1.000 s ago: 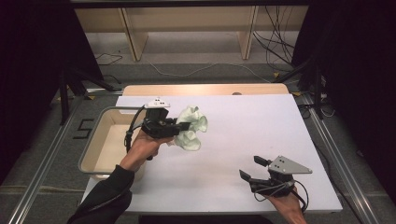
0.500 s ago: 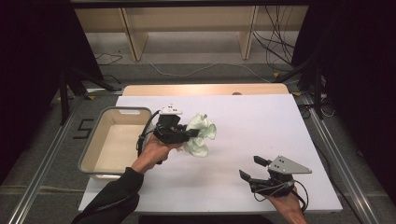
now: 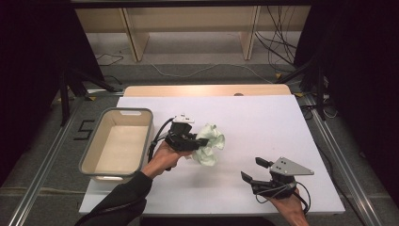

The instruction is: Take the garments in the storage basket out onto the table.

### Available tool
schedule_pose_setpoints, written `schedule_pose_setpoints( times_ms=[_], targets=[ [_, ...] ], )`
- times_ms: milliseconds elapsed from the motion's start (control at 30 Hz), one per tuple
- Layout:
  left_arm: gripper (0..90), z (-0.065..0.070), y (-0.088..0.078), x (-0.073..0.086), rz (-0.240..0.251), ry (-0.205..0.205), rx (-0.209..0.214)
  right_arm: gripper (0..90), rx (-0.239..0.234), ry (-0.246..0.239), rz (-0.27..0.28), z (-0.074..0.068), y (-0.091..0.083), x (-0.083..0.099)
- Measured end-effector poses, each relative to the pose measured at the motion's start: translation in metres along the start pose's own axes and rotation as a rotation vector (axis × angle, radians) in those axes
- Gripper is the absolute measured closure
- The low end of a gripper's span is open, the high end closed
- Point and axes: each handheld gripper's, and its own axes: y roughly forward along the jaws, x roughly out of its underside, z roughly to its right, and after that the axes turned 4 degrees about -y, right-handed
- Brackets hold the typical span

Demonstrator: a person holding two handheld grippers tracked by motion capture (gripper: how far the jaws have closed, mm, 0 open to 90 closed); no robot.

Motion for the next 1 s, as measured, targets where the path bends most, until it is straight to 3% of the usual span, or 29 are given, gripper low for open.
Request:
schedule_pose_setpoints(
  times_ms=[200, 467, 567, 1000],
  targets=[
    [66.6, 0.002, 0.01, 0.004, -0.012, 0.01, -0.004, 26.9, 0.001, 0.001, -0.001, 0.0, 0.0, 0.0],
    [66.1, 0.0, 0.025, 0.011, -0.022, -0.008, -0.017, 26.9, 0.001, 0.002, -0.003, 0.0, 0.0, 0.0],
    [65.9, -0.002, 0.027, 0.013, -0.045, -0.001, -0.021, 26.9, 0.001, 0.002, -0.001, 0.0, 0.0, 0.0],
    [65.4, -0.002, 0.041, 0.021, -0.065, -0.002, -0.055, 26.9, 0.001, 0.001, -0.002, -0.001, 0.0, 0.0]
  ],
)
